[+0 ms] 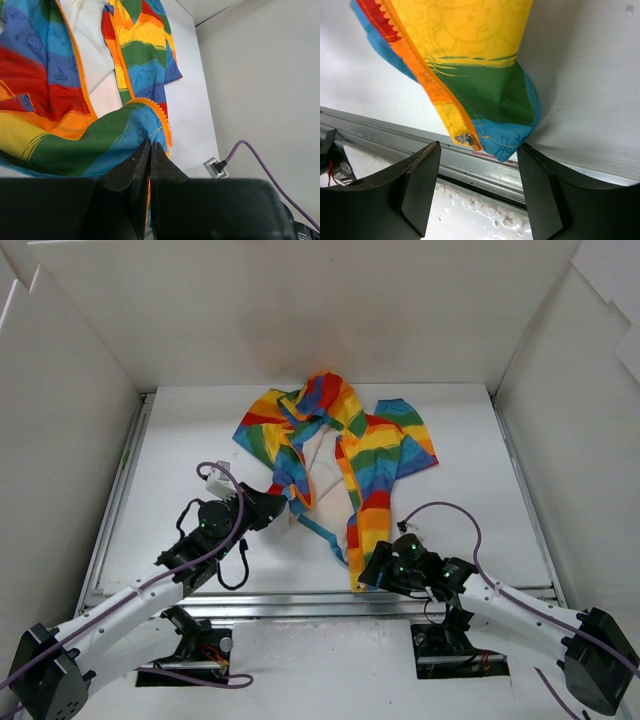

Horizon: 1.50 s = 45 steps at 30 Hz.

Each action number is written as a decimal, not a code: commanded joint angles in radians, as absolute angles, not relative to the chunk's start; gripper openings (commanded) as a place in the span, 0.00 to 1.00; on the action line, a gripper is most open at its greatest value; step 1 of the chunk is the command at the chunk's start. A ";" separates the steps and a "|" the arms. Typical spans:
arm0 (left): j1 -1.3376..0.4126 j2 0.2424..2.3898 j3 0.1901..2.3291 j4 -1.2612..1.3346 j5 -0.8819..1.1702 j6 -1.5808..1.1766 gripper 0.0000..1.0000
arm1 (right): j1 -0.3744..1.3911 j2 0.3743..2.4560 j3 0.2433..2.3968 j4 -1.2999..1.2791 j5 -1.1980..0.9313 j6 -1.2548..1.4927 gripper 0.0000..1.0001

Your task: Zip up the jacket

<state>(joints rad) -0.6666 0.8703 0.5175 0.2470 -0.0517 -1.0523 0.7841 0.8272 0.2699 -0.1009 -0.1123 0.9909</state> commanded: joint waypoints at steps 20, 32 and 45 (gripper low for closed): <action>-0.670 0.848 0.518 0.267 -0.064 -1.055 0.00 | 0.795 0.965 0.273 -0.138 0.052 1.011 0.00; -0.670 0.890 0.528 0.299 -0.020 -1.062 0.00 | 0.787 0.848 0.352 0.260 -0.113 0.908 0.00; -0.680 0.859 0.586 0.341 -0.023 -1.025 0.00 | 0.701 1.011 0.655 0.586 -0.291 0.782 0.00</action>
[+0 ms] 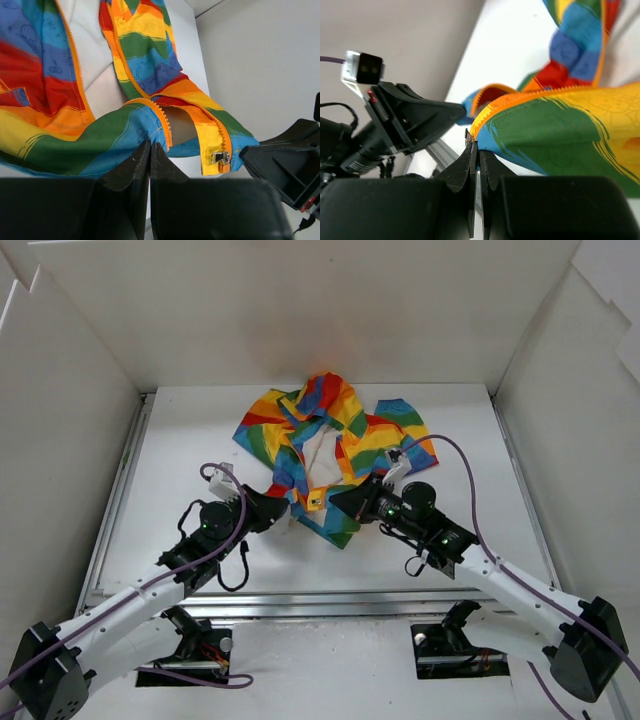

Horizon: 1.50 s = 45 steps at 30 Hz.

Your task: Zip up the jacket

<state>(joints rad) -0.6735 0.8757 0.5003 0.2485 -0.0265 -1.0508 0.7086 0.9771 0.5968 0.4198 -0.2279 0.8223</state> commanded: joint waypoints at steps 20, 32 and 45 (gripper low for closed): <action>-0.680 0.879 0.595 0.440 0.037 -1.052 0.00 | 0.701 1.072 0.643 0.769 -0.298 0.778 0.00; -0.689 0.874 0.574 0.495 0.081 -1.080 0.00 | 0.700 1.077 0.632 0.807 -0.295 0.798 0.00; -0.689 0.887 0.561 0.529 0.110 -1.095 0.00 | 0.701 1.068 0.609 0.842 -0.284 0.808 0.00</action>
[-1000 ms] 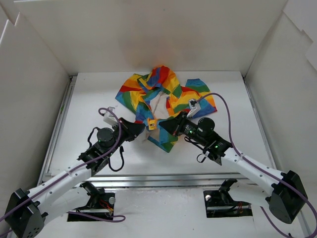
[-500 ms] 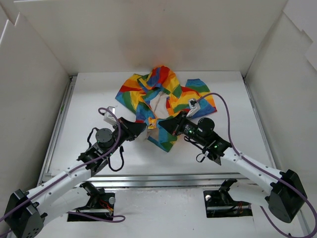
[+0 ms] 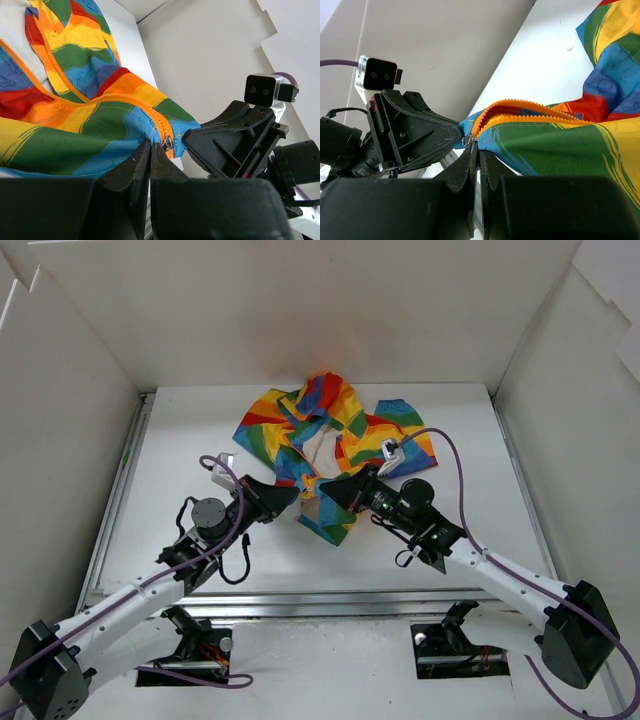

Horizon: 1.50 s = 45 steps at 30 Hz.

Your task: Zip up the jacket

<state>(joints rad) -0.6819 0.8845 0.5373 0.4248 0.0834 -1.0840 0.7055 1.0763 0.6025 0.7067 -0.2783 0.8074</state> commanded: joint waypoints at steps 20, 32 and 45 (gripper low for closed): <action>-0.719 0.867 0.560 0.497 0.158 -1.098 0.00 | 0.698 1.161 0.670 0.768 -0.161 0.699 0.00; -0.729 0.755 0.572 0.361 0.032 -1.039 0.00 | 0.684 1.025 0.583 0.815 -0.187 0.729 0.00; -0.696 0.836 0.600 0.457 0.029 -1.025 0.00 | 0.684 0.988 0.577 0.818 -0.267 0.768 0.00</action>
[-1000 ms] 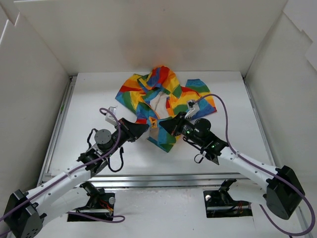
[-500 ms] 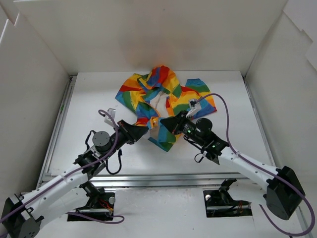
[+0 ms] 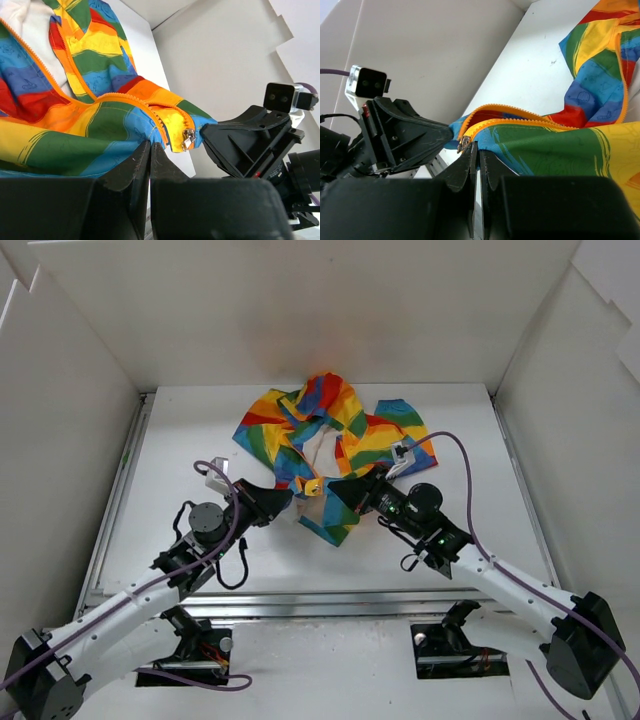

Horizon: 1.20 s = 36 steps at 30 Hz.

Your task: Zip up the jacket

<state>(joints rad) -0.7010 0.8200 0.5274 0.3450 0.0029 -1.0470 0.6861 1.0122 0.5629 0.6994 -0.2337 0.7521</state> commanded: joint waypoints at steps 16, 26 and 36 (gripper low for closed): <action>-0.696 0.778 0.549 0.491 -0.034 -1.006 0.00 | 0.683 1.017 0.572 0.839 -0.275 0.776 0.00; -0.706 0.868 0.586 0.525 0.052 -1.020 0.00 | 0.683 1.014 0.572 0.856 -0.276 0.776 0.00; -0.724 0.902 0.580 0.581 0.075 -1.026 0.00 | 0.683 1.019 0.572 0.853 -0.276 0.772 0.00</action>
<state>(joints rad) -0.7147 0.9127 0.5293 0.4625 0.0532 -1.0260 0.6861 1.0267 0.5579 0.7265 -0.2607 0.7769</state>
